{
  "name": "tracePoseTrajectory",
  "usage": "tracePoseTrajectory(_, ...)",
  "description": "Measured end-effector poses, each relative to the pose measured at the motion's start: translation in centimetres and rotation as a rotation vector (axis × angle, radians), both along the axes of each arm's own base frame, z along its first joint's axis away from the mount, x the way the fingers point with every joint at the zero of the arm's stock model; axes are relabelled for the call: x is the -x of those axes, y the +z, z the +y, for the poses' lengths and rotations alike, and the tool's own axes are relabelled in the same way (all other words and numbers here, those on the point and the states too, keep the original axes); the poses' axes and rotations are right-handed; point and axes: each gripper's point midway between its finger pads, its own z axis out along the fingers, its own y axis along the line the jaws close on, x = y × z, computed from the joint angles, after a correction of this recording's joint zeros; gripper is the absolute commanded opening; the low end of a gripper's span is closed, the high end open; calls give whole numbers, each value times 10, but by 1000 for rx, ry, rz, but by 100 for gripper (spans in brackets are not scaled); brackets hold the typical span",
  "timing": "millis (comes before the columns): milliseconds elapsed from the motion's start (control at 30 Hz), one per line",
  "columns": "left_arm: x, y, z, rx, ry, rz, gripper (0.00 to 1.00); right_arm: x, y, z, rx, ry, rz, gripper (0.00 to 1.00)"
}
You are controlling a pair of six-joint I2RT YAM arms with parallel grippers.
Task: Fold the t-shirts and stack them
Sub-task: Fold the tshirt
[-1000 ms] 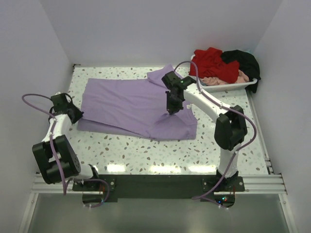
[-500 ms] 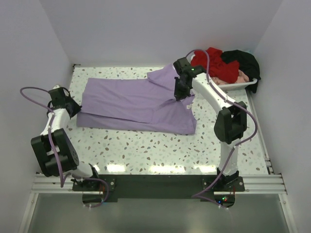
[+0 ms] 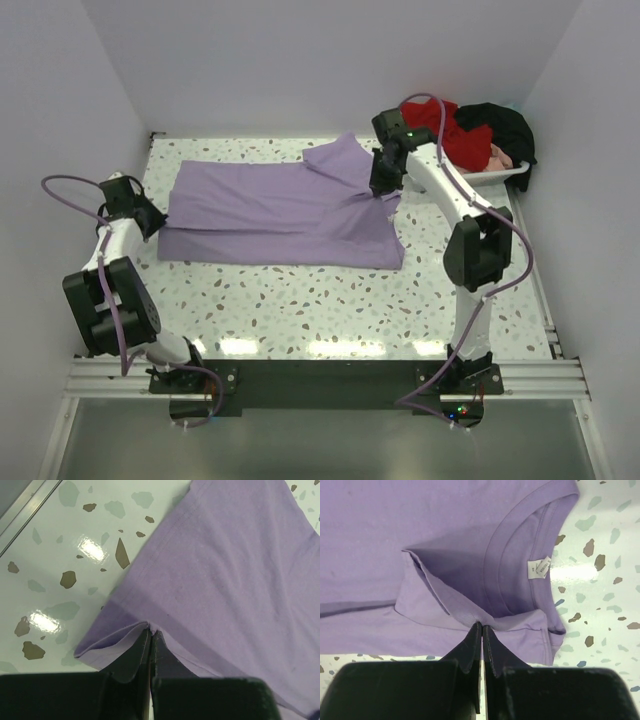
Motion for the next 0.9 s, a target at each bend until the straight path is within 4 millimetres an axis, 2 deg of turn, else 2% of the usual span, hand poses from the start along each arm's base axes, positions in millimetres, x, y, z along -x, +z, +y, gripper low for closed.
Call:
tracePoseTrajectory(167,-3,-7,0,12,-6,12,0,-6,3,-10,-3,-22,-7,0)
tracePoseTrajectory(433,-9,-20,1,23,-17,38,0,-20,18,-12,-18,-23,-56,0)
tracePoseTrajectory(700,-17,-22,3,22,-28,32,0,-33,8,-11,-8,-12,-50,0)
tracePoseTrajectory(733,-18,-23,3,24,-29,32,3,-34,7,-12,-7,-11,-49,0)
tracePoseTrajectory(767,-19,-23,3,26,-31,32,11,-35,5,-12,-6,-11,-45,0)
tracePoseTrajectory(800,-21,-23,3,26,-35,32,28,-36,3,-13,-4,-11,-42,0)
tracePoseTrajectory(867,-22,-24,4,22,-45,33,48,-39,0,-13,-3,-9,-40,19)
tracePoseTrajectory(900,-23,-24,4,23,-47,31,66,-41,-1,-13,-4,-8,-39,34)
